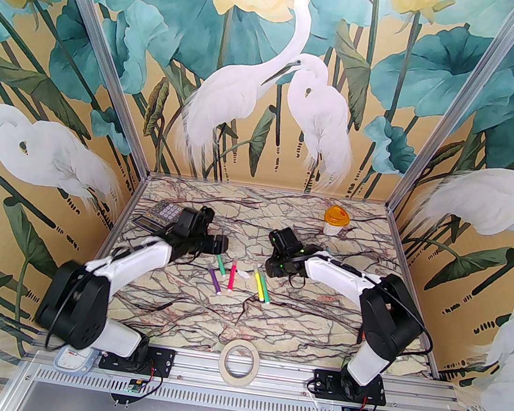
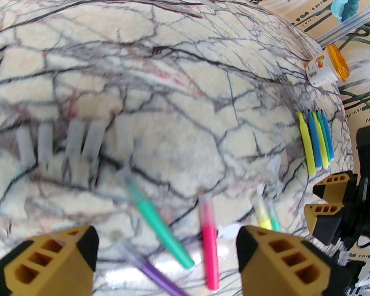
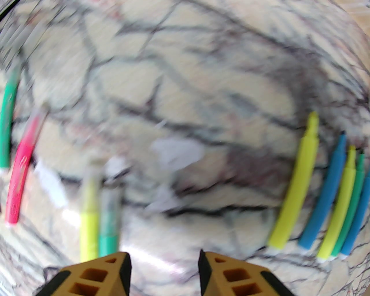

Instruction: Open the pen caps

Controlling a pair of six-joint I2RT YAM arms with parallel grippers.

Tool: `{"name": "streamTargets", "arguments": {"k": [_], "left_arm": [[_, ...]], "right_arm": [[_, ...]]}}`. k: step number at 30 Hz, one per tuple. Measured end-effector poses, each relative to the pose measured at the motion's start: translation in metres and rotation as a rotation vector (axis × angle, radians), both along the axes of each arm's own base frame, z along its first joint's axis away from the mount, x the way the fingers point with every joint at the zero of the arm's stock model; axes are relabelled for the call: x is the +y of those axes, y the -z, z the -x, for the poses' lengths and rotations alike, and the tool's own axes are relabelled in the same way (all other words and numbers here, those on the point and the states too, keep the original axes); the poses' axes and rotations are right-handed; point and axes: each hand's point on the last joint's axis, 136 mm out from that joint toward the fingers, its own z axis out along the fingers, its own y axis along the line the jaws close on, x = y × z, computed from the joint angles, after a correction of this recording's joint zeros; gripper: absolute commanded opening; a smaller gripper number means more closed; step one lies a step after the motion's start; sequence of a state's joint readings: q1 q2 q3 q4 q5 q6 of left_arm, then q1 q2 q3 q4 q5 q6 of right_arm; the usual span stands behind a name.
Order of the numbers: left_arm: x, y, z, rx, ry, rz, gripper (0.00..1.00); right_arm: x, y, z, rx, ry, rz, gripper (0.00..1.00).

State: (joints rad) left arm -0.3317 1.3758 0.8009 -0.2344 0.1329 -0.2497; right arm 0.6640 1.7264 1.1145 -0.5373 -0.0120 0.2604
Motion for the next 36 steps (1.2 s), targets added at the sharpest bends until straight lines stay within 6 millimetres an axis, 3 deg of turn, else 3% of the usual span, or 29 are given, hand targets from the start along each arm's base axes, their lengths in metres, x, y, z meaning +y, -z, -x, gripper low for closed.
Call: {"name": "streamTargets", "arguments": {"k": [13,24,36], "left_arm": [[0.015,-0.022,0.033,-0.166,-0.013,0.039,0.93],[0.021,-0.036,0.047,-0.242,-0.006,0.054,0.94],[0.022,-0.035,0.053,-0.257,0.004,0.045,0.95]], "right_arm": [[0.018,0.007,0.037,0.133,-0.089,-0.056,0.45],[0.019,0.018,0.049,0.196,-0.101,-0.043,0.41],[0.019,0.034,0.053,0.249,-0.103,-0.004,0.38]]}}
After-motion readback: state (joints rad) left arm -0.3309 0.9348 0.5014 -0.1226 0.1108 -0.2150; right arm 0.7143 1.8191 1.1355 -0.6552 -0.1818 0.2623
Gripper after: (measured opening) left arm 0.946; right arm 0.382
